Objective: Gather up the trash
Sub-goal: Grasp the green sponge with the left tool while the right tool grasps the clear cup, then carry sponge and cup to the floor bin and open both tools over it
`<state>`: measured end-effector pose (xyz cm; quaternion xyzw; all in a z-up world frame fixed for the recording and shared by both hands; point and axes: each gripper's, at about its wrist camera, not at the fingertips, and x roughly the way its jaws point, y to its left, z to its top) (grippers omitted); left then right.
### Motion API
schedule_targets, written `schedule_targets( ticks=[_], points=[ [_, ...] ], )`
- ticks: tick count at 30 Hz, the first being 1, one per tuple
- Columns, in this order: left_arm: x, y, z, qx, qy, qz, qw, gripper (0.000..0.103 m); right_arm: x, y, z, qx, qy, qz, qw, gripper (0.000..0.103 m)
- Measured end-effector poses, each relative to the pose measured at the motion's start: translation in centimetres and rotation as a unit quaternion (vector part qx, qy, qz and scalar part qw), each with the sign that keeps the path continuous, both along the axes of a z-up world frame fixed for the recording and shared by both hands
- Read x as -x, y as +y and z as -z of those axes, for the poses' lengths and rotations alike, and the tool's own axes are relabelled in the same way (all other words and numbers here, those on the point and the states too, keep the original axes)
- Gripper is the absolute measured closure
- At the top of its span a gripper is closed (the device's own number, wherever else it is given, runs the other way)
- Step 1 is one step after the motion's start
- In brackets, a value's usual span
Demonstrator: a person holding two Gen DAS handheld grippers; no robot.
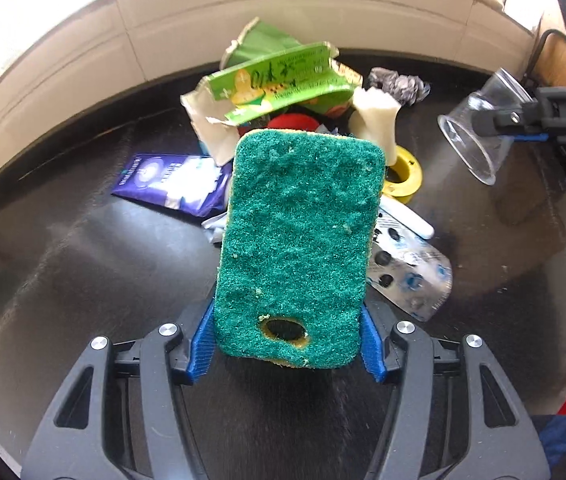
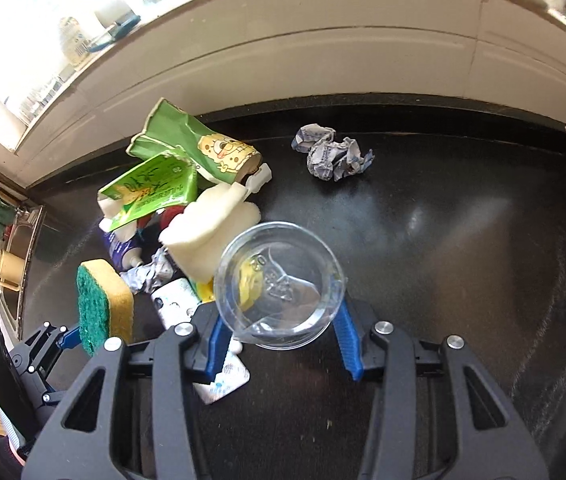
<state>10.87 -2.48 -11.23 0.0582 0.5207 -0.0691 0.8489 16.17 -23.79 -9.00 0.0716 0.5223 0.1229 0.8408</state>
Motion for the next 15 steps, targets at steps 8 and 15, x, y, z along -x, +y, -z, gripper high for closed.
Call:
schedule_targets(
  ticks=[8,15],
  points=[
    [2.8,0.9,-2.6,0.008,-0.011,-0.025,0.9996,0.045,6.5,-0.7,-1.6,0.008,-0.007,-0.005,1.0,0.058],
    [6.8,1.3,-3.5,0.008,-0.021,-0.038,0.999,0.045,9.7,0.2,-1.5,0.016,-0.005,-0.016,1.0,0.058]
  ],
)
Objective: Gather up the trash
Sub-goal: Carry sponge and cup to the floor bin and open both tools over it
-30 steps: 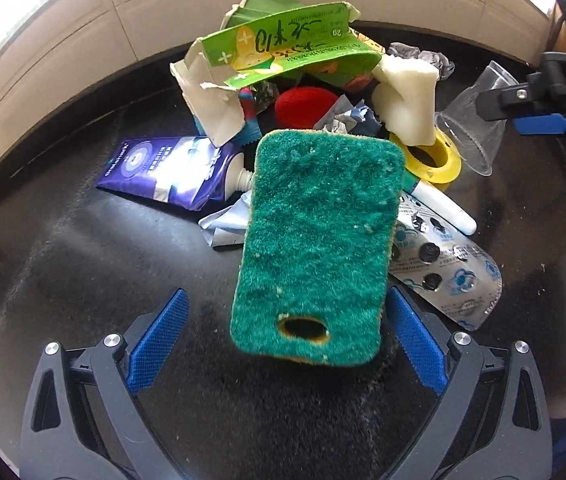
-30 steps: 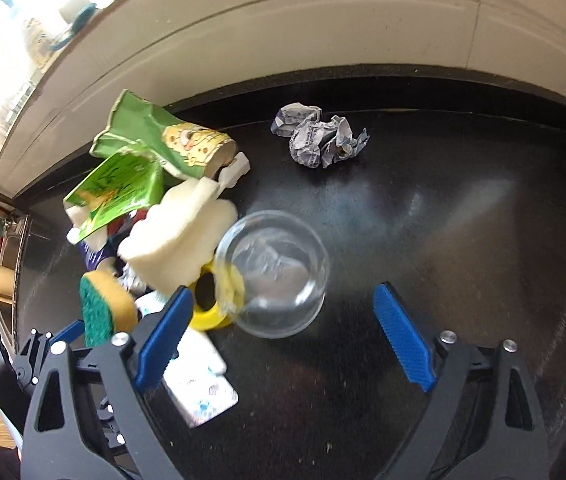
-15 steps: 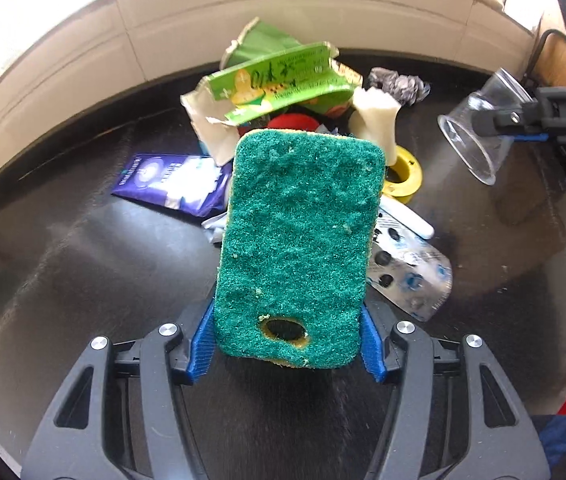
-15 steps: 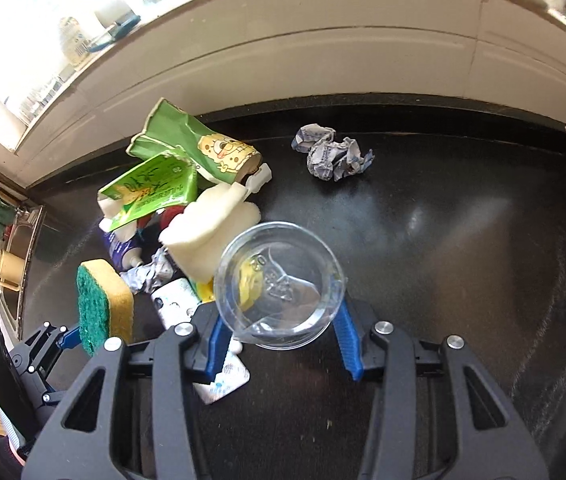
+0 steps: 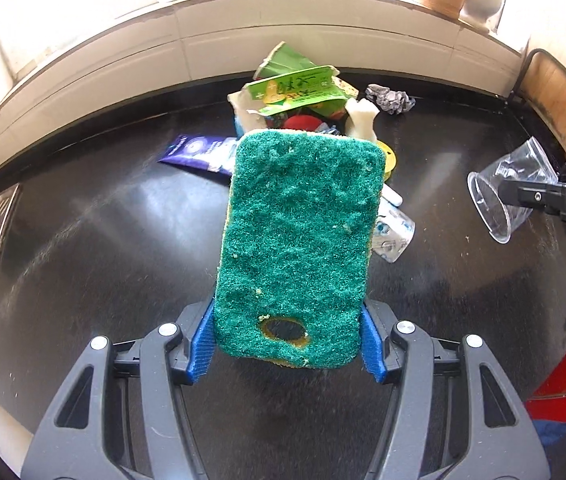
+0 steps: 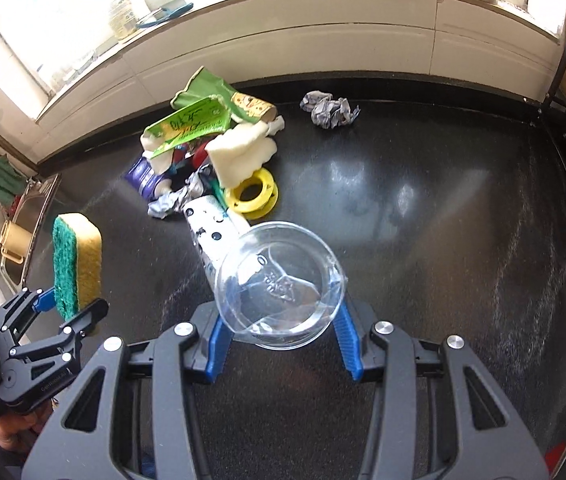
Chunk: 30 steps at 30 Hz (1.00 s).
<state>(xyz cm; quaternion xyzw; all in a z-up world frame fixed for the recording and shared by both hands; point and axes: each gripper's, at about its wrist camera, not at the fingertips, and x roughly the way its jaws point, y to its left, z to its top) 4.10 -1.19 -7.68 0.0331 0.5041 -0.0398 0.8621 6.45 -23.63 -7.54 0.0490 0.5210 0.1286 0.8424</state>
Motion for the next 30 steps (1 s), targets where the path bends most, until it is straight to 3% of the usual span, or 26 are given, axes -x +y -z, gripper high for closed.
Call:
schedule_targets(
  ticks=[6,10,12,16,22,24,26,30],
  points=[
    [3.2,4.3,-1.2,0.0,-0.026,-0.063,0.9977,0.045,0.4,4.8,-0.7,0.004,-0.01,-0.059,0.998,0.057],
    [6.4,9.0,-1.5,0.002,-0.031,-0.133,0.9906,0.045,1.1,12.3,-0.9,0.006,-0.011,-0.15,0.989,0.057],
    [8.9,12.2,-1.4,0.0,-0.031,-0.181,0.983,0.045,1.8,16.3,-0.9,0.006,-0.011,-0.198,0.98,0.057],
    [15.1,18.7,-0.2,-0.002,-0.023,-0.282,0.9592,0.045,5.3,27.2,-0.4,0.006,-0.004,-0.326,0.945,0.057],
    [26.3,27.2,4.0,0.013,0.019,-0.431,0.902,0.045,13.3,41.6,1.4,0.0,0.034,-0.491,0.871,0.057],
    [28.8,28.7,5.4,0.02,0.027,-0.461,0.8868,0.045,17.1,46.6,2.5,0.002,0.05,-0.544,0.838,0.057],
    [31.3,30.4,7.4,0.025,0.039,-0.487,0.8725,0.045,20.5,50.6,3.4,0.01,0.056,-0.579,0.813,0.057],
    [34.8,32.8,12.0,0.042,0.06,-0.518,0.8526,0.045,25.4,56.3,6.2,0.036,0.073,-0.619,0.781,0.057]
  ],
)
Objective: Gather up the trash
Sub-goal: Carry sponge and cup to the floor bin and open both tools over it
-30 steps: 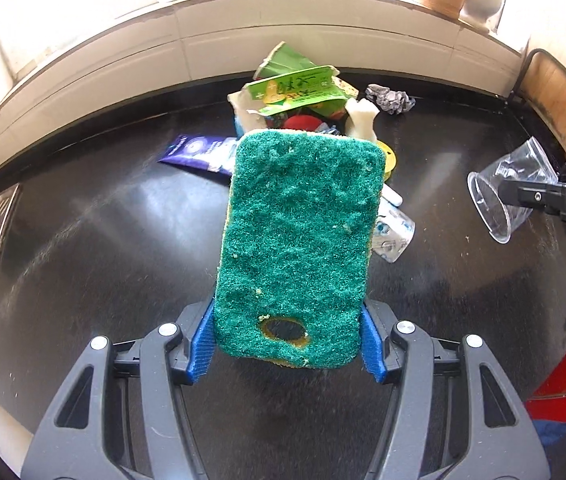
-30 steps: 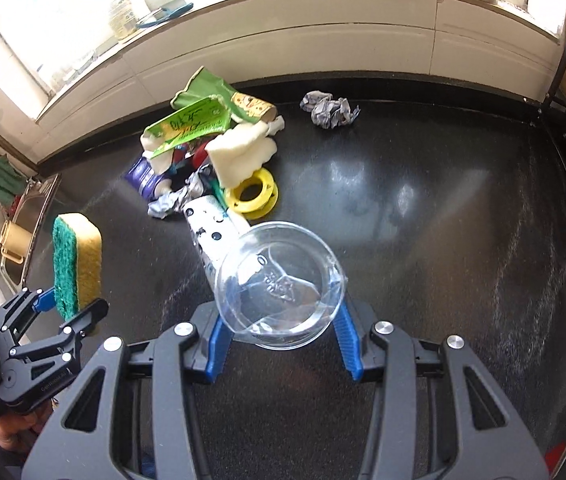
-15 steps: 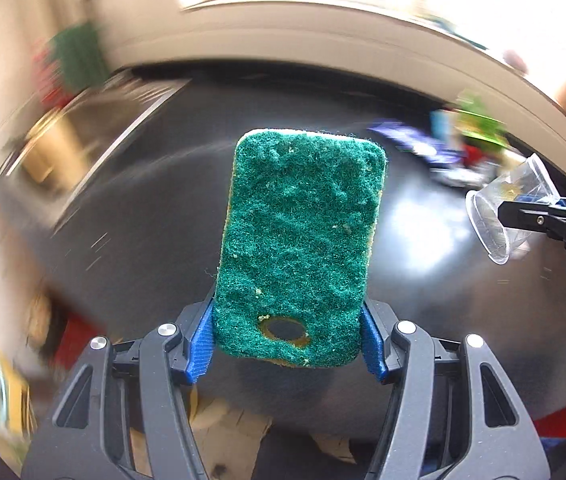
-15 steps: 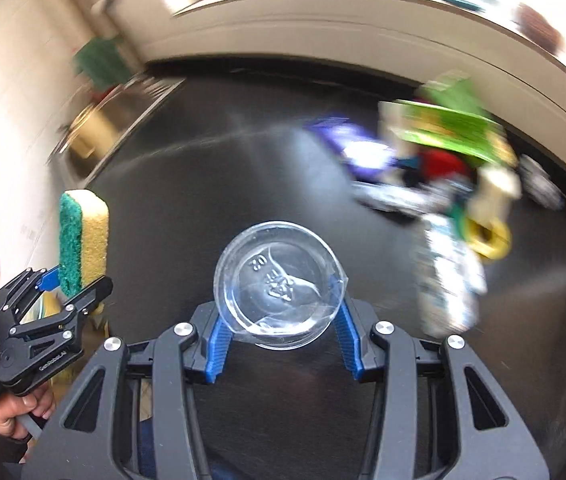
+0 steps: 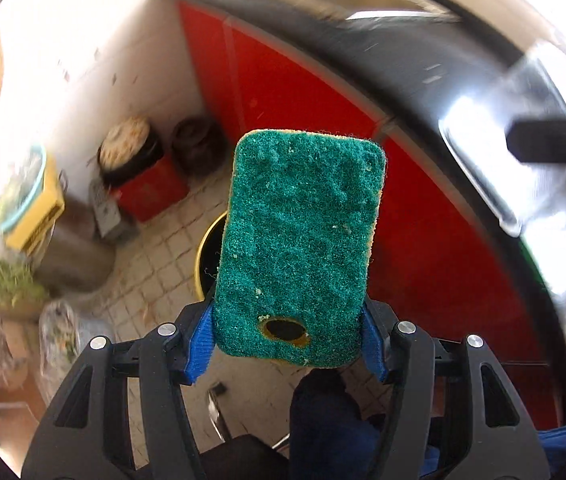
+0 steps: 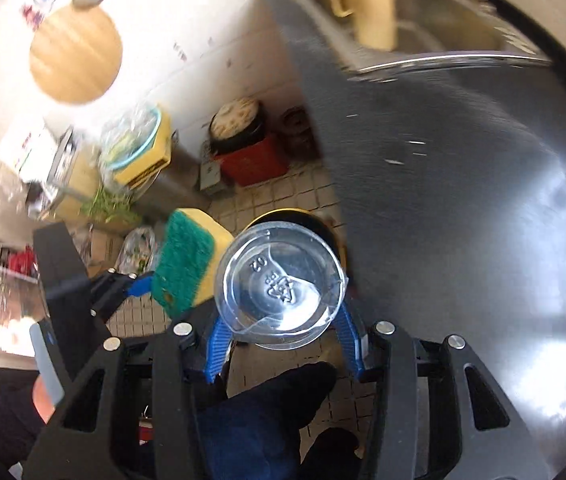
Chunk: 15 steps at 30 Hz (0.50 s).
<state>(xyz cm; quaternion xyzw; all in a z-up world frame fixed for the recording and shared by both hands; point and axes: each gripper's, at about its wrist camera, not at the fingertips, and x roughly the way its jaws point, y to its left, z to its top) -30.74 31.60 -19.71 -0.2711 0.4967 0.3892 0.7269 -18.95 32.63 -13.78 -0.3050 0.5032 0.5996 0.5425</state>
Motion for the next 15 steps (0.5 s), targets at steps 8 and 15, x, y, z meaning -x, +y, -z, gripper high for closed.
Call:
schedule_targets(
  ticks=[8,15],
  points=[
    [3.0,2.7,7.1,0.053,-0.014,-0.022,0.9983,0.045,3.9,7.3,8.0,0.063,-0.041,-0.061,0.995,0.056],
    [3.6,4.1,10.0,0.083,-0.025,-0.025,0.9959,0.042,3.6,9.5,11.3,0.091,-0.06,-0.07,0.992,0.05]
  ],
)
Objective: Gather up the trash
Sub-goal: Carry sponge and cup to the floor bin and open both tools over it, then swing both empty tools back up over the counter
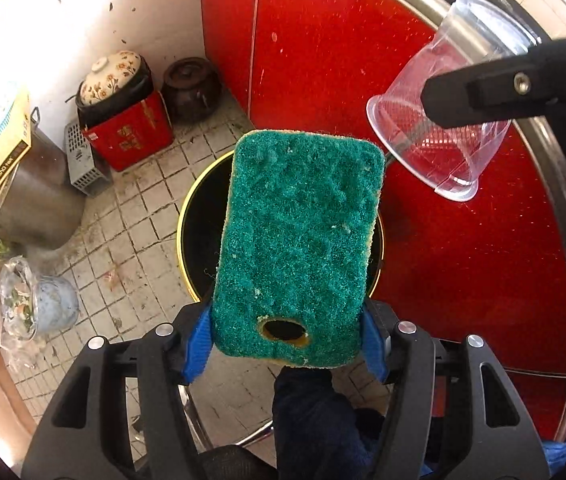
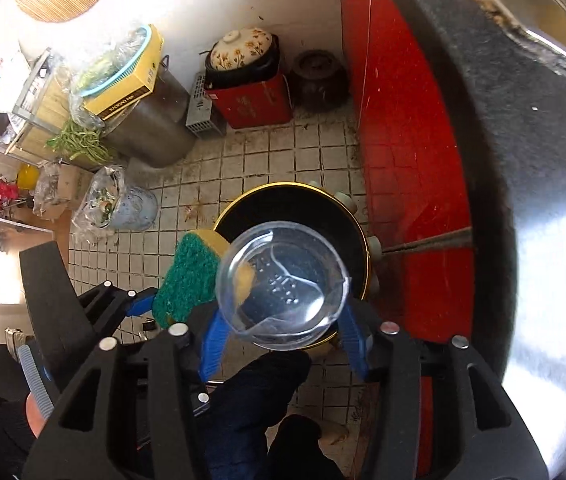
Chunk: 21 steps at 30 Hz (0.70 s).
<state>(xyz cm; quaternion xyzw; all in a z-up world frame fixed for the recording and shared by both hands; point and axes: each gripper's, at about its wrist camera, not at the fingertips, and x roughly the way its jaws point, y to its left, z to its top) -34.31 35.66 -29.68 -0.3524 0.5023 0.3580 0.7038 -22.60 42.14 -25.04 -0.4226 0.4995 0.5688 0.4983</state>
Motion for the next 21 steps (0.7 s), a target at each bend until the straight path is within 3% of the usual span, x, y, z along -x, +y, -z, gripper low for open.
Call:
schedule_targets(
  ticks=[6,9,12,16,21],
  points=[
    [0.4,0.7,1.3,0.011,0.003,-0.003,0.9999,0.023,0.8,0.5,1.3,0.009,-0.013,-0.013,1.0,0.037],
    [0.6,0.7,1.3,0.009,0.009,-0.002,0.9999,0.022,0.7,0.3,1.4,0.011,-0.011,-0.013,1.0,0.028],
    [0.8,0.5,0.9,0.006,0.009,-0.003,0.9999,0.021,0.7,-0.1,1.3,0.013,-0.008,-0.016,1.0,0.027],
    [0.7,-0.4,-1.0,-0.009,0.014,0.006,0.9998,0.019,0.3,-1.5,-1.5,-0.008,0.006,-0.013,1.0,0.026],
    [-0.6,-2.4,-6.5,-0.069,0.03,0.041,0.9963,0.01,-1.9,-5.2,-9.0,-0.076,0.028,0.019,0.997,0.021]
  ],
)
